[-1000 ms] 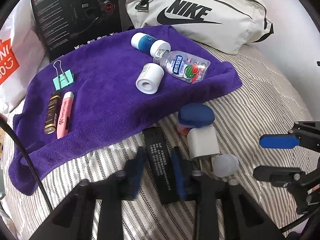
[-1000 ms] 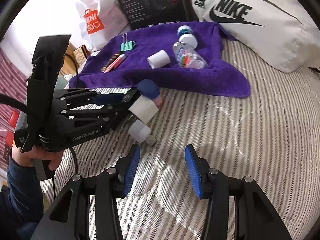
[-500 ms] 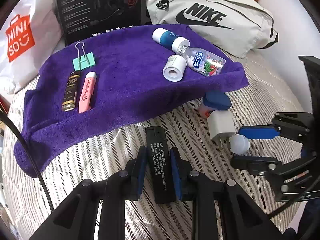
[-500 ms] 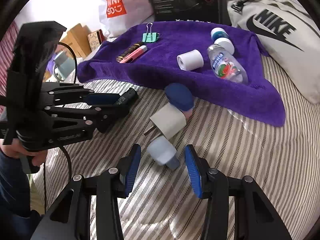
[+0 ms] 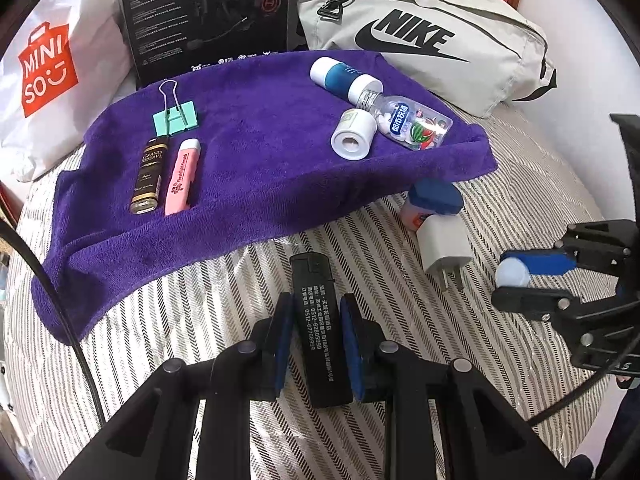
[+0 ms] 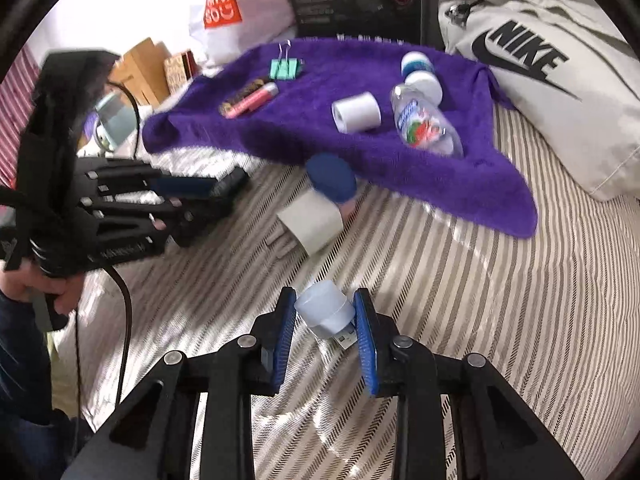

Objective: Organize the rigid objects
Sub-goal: 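Grasp the black rectangular box with the left tool while the right tool grasps the white USB light, then set the black box by the highlighter with the left tool while the right tool places the USB light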

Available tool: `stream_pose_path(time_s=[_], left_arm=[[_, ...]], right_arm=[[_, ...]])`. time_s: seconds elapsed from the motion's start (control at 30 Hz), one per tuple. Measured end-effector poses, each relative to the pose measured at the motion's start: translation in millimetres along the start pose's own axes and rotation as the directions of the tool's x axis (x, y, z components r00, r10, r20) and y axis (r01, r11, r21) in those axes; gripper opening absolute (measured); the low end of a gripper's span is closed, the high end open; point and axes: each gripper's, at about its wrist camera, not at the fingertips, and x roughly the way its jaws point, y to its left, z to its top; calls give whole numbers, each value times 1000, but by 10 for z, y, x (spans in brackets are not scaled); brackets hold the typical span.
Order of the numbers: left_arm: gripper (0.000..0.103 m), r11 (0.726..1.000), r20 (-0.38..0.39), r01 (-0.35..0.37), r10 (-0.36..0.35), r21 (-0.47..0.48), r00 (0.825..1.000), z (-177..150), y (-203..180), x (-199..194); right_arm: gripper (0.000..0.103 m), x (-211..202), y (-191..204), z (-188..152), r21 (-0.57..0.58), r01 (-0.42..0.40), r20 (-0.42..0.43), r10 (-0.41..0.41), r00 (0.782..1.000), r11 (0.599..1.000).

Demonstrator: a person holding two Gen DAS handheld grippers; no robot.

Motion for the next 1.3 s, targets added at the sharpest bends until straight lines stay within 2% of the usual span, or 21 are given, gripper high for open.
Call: stream_pose_path(time_s=[0.43,0.63,0.8,0.93,1.2,1.3], left_arm=[[22,998,31,1,1,-61,1000,-28,236,-174],[22,999,-5,-22,22,-30,1000,-57,160,-25],[23,997,0,-76,76,18,997,-97,57,-46],[23,998,23,-57,57,-4,998,-154,99,-76],[21,999,12,-13,13,-44,1000,-119,195,-90],[21,999,21,-22,23,-45,1000,-97,222,-147]], right_arm=[[30,-170,-19,91,2,-26,29,26,999,1000],[30,-105,0,81,4,-37,16,37,999,999],[30,-84,4,54,5,-38,9,38,999,999],[30,-96,-12,54,12,-40,13,39,999,999],[30,-140,-12,94,10,-43,24,43,999,999],[30,-186,-15,144,4,-50,33,50,998,999]])
